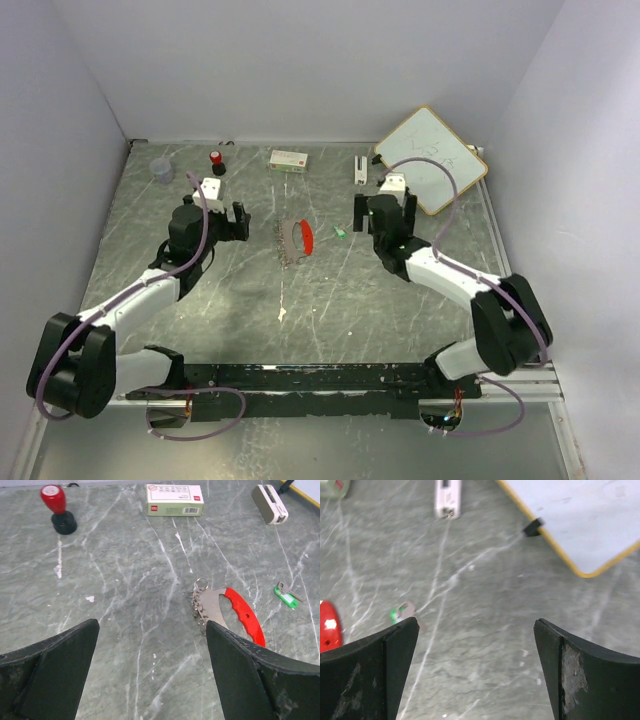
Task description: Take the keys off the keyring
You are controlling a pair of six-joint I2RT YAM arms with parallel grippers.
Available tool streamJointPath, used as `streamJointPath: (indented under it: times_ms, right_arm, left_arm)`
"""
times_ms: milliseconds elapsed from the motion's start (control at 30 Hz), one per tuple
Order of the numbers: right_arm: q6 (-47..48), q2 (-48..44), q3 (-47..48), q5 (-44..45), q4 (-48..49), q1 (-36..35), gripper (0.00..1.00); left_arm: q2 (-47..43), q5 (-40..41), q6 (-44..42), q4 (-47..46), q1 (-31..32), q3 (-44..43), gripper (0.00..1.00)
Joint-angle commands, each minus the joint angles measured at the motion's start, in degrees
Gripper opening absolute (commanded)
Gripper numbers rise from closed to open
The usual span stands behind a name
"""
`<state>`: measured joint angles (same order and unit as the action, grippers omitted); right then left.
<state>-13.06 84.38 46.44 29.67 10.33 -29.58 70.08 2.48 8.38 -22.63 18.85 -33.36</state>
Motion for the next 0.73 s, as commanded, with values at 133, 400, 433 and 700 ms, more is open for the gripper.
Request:
streamJointPath:
  times_ms: [133,400,433,700]
  right_arm:
    - [0.5,-15.1,-5.0,26.4,2.3,0.1,1.0]
    - [-1.8,-24.8,-8.0,36.2,1.0,0.0,1.0]
    - [-1.6,-25.5,-8.7,37.1,1.9,0.0,1.0]
    - [-1.0,-25.7,-10.2,39.7,3.6,0.0,1.0]
  left_arm:
    - [-7.9,6.8,-0.5,-2.3,0.0,5.9,1.0]
    - [-8.5,6.8,-0.9,-3.7,-0.1,9.2,1.0]
    - [-8.6,6.8,-0.9,-3.6,-0.1,9.5,0.99]
    - [-10.7,7.7,-1.3,-4.9,-0.1,11.2,1.0]
